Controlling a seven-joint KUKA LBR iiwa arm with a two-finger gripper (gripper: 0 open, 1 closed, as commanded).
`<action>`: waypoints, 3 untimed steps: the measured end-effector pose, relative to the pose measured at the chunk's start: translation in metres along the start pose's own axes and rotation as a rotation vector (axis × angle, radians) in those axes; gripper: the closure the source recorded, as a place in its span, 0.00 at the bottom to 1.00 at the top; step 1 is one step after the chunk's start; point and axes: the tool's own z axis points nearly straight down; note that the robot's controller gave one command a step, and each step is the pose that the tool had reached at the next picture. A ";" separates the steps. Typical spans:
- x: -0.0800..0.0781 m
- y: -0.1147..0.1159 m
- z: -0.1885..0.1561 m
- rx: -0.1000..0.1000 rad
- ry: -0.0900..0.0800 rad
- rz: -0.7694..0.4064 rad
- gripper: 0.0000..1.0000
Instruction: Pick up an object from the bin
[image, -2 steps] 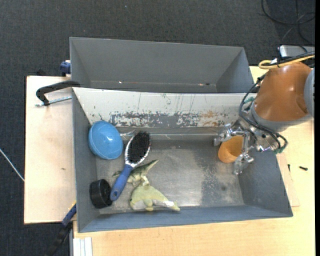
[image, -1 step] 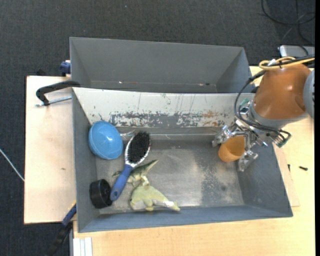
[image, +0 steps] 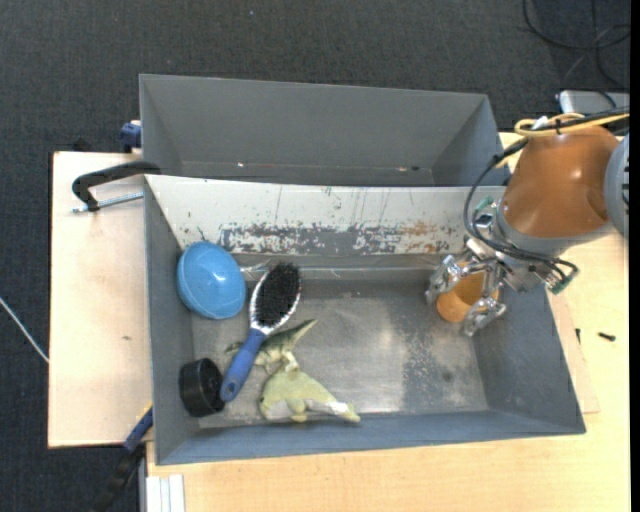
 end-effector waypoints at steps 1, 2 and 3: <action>-0.006 0.010 -0.102 0.017 0.000 -0.025 1.00; -0.004 0.011 -0.097 0.010 0.006 -0.024 0.00; -0.012 -0.002 0.014 0.000 0.013 -0.121 0.00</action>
Offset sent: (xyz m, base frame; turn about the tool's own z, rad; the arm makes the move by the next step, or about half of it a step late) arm -0.0052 0.0093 0.0955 -0.0267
